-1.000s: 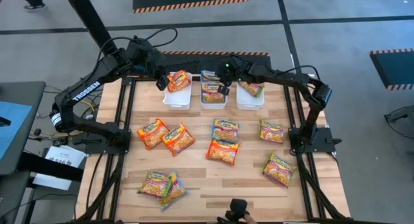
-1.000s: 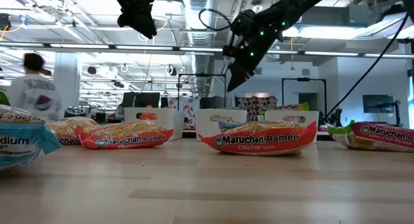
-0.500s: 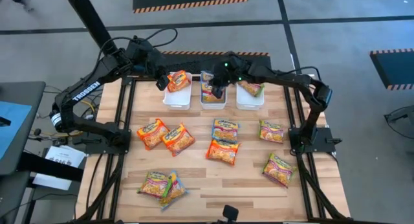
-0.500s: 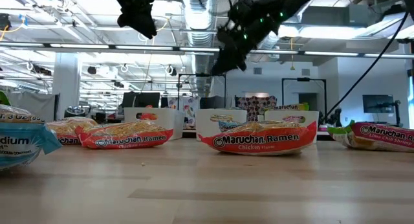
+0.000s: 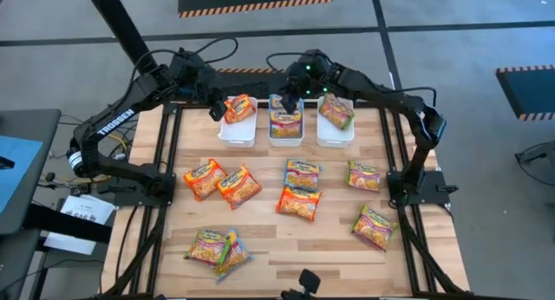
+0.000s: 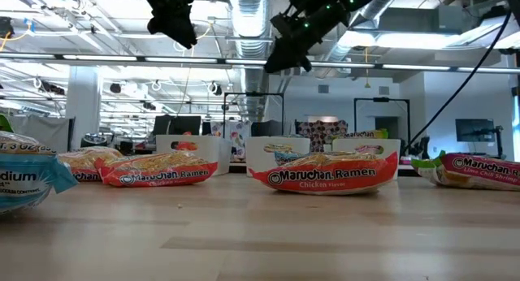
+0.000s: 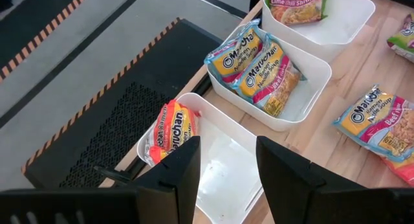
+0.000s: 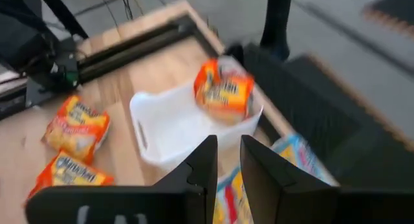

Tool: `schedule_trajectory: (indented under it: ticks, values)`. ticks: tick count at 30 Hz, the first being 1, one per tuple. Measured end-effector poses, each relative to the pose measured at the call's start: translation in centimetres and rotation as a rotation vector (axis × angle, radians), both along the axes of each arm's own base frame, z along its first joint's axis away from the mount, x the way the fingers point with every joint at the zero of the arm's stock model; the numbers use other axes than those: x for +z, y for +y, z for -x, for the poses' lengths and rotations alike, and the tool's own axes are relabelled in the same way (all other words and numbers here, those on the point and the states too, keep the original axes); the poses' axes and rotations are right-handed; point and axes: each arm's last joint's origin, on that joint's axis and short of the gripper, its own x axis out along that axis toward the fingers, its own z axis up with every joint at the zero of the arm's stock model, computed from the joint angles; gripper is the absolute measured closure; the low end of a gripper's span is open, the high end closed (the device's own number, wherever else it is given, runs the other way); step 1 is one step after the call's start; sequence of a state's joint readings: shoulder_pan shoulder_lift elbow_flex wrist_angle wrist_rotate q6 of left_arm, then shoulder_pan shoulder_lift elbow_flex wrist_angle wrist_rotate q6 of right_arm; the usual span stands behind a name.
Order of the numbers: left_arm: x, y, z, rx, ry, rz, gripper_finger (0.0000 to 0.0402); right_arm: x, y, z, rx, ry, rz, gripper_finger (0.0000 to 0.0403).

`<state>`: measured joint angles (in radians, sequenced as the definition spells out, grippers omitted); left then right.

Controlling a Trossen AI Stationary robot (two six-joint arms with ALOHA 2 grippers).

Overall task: Sort Maruchan noodles
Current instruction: Put the blue noodle pack into the center white bin

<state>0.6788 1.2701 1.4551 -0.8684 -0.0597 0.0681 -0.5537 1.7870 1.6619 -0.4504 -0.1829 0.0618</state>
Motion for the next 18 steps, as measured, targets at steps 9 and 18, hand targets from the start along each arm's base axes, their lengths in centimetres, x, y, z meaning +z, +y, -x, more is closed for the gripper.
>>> schedule_trajectory:
  ticks: [9, 18]
  values:
    - [0.0, 0.0, 0.0, 0.000, -0.004, -0.002, 0.0264, -4.1, 0.9, -2.2, -0.004, 0.130, -0.140, 0.0310]
    - [-0.2, 0.1, -0.2, 0.000, 0.001, 0.008, 0.0264, -9.7, 1.0, -3.8, -0.018, 0.305, -0.270, 0.0310]
